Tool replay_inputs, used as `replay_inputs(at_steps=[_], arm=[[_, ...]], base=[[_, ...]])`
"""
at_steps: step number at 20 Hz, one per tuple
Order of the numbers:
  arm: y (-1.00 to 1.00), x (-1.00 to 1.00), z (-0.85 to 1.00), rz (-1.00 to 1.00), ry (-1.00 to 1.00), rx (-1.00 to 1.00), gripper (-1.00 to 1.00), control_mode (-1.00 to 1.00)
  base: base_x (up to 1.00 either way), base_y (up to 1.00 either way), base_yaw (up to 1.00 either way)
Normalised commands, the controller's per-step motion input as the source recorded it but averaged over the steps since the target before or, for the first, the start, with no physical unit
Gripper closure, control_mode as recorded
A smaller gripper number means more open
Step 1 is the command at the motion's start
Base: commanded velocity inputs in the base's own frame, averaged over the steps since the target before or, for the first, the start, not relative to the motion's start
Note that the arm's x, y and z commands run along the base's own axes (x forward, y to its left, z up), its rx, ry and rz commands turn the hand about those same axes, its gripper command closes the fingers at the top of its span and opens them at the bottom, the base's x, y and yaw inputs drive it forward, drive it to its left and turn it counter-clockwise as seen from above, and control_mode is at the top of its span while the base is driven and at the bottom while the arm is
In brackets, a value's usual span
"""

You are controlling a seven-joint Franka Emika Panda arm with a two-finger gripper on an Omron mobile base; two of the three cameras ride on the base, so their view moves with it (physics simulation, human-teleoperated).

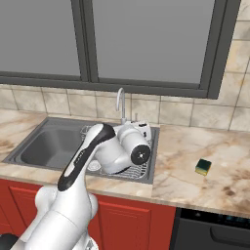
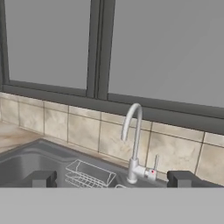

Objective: Soak the sponge with water for a few seconds and then drop it inside the sink.

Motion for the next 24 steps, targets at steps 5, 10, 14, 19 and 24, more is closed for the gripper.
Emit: replay_inputs(at_steps=[5, 10, 14, 19, 24], arm=[[0.0, 0.3, -0.08, 0.04, 0.0, 0.0, -1.0, -1.0], [0.0, 0.28, -0.1, 0.04, 0.0, 0.0, -1.0, -1.0], [0.0, 0.26, -0.18, 0.04, 0.0, 0.0, -1.0, -1.0], [0.0, 0.22, -0.28, 0.03, 0.0, 0.0, -1.0, -1.0], [0.0, 0.24, -0.15, 0.02, 0.0, 0.0, -1.0, -1.0]], base=[[0.0, 0.0, 0.0], [0.0, 0.0, 0.0], [0.0, 0.0, 0.0], [0.0, 0.0, 0.0], [0.0, 0.0, 0.0]])
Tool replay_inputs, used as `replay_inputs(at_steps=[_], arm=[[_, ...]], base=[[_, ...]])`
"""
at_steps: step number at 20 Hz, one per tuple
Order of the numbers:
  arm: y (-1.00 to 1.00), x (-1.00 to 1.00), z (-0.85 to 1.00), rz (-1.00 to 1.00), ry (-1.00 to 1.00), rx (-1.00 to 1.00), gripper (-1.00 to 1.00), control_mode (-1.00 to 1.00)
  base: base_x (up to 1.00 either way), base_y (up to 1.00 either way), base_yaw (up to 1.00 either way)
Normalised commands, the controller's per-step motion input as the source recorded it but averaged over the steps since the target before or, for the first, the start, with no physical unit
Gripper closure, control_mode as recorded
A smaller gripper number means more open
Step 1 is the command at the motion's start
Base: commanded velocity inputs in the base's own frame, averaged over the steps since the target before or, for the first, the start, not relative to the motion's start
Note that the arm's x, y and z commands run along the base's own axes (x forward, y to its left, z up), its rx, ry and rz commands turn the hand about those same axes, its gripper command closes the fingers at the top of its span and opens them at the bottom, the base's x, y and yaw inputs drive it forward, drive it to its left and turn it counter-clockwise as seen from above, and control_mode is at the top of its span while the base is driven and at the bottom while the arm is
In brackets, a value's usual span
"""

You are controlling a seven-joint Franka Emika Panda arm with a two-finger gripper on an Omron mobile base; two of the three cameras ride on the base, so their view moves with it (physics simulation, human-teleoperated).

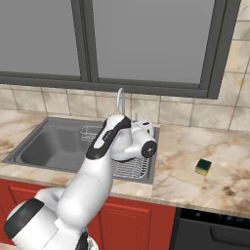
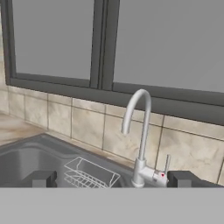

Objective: Soak the sponge with water for a few seconds and then drop it inside the sink.

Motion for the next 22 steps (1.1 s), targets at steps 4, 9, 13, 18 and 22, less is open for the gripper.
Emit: replay_inputs(at_steps=[4, 9, 13, 18, 22], arm=[[0.0, 0.3, -0.07, 0.01, 0.0, 0.0, -1.0, -1.0], [0.0, 0.34, -0.07, 0.01, 0.0, 0.0, -1.0, -1.0], [0.0, 0.28, -0.13, 0.02, 0.0, 0.0, -1.0, -1.0], [0.0, 0.13, -0.15, 0.01, 0.0, 0.0, -1.0, -1.0], [0.0, 0.14, -0.13, 0.0, 0.0, 0.0, -1.0, -1.0]], base=[[0.0, 0.0, 0.0], [0.0, 0.0, 0.0], [0.0, 0.0, 0.0], [0.0, 0.0, 0.0], [0.0, 0.0, 0.0]])
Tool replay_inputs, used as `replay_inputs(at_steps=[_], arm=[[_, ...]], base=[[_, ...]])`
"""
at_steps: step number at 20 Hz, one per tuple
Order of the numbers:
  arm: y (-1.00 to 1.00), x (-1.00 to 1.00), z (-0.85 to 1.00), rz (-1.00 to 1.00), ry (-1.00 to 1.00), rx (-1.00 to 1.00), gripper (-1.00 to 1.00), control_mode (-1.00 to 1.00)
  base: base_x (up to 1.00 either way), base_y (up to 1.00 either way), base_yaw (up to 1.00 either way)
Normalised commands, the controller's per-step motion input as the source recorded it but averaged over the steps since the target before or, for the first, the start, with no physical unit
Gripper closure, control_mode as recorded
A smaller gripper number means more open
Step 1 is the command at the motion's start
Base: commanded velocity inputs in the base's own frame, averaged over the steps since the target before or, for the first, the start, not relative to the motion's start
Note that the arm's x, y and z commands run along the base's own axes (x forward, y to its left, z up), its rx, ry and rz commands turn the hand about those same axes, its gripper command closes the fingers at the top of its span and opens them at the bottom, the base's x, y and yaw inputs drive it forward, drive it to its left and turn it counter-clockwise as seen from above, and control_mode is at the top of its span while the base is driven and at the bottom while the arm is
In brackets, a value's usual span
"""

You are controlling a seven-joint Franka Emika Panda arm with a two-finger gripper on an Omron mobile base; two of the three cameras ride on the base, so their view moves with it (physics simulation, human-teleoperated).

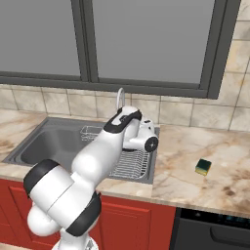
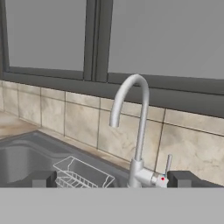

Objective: Soak the sponge with water for a few seconds and then drop it inside the sink.

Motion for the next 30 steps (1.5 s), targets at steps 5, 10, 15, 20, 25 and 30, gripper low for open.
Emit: replay_inputs(at_steps=[5, 10, 15, 20, 25, 30], arm=[[0.0, 0.19, -0.02, 0.0, 0.0, 0.0, -1.0, -1.0], [0.0, 0.1, -0.01, 0.01, 0.0, 0.0, -1.0, -1.0], [0.03, 0.03, -0.15, 0.02, 0.0, 0.0, -1.0, -1.0], [0.1, 0.0, -0.07, 0.03, -0.02, 0.0, -1.0, -1.0], [0.12, 0.12, 0.0, 0.04, -0.03, 0.0, -1.0, -1.0], [0.0, 0.3, 0.0, 0.03, -0.02, 0.0, -1.0, -1.0]], base=[[0.0, 0.0, 0.0], [0.0, 0.0, 0.0], [0.0, 0.0, 0.0], [0.0, 0.0, 0.0], [0.0, 0.0, 0.0], [0.0, 0.0, 0.0]])
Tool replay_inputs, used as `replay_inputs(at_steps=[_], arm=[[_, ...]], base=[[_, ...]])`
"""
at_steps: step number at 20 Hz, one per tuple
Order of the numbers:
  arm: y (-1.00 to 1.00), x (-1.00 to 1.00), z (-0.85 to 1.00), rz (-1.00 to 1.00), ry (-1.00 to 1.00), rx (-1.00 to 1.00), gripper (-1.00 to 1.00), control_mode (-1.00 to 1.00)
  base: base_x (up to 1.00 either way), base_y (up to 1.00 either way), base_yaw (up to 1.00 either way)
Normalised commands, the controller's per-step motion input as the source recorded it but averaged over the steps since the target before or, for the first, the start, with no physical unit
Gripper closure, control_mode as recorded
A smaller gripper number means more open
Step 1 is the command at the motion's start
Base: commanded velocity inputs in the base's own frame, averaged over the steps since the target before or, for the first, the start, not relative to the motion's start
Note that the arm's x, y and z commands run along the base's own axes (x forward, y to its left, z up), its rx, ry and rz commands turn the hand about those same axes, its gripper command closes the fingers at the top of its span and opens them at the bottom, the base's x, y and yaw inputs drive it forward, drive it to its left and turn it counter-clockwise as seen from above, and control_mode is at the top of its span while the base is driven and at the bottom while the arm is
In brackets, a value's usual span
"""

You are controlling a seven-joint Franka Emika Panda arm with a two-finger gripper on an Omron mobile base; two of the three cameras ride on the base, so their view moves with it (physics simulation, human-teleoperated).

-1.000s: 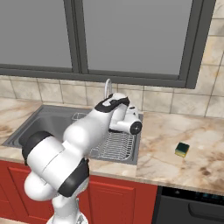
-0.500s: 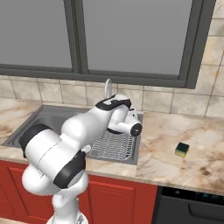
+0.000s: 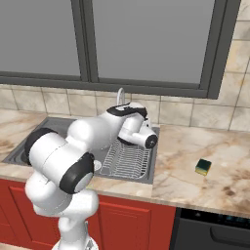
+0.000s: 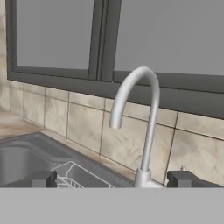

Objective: Soak the sponge with water for a few seconds and then drop it inside the sink.

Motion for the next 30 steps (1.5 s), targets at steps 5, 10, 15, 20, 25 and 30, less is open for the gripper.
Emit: replay_inputs(at_steps=[5, 10, 15, 20, 25, 30], arm=[[0.0, 0.36, -0.03, 0.02, 0.0, 0.0, -1.0, -1.0], [0.0, 0.28, -0.14, 0.01, 0.0, 0.0, -1.0, -1.0], [0.0, 0.18, -0.22, 0.0, 0.0, 0.0, -1.0, -1.0], [0.0, 0.18, -0.23, 0.0, -0.01, 0.0, -1.0, -1.0], [0.0, 0.25, -0.16, 0.0, 0.0, 0.0, -1.0, -1.0], [0.0, 0.23, -0.13, 0.01, 0.0, 0.0, -1.0, -1.0]], base=[[0.0, 0.0, 0.0], [0.0, 0.0, 0.0], [0.0, 0.0, 0.0], [0.0, 0.0, 0.0], [0.0, 0.0, 0.0], [0.0, 0.0, 0.0]])
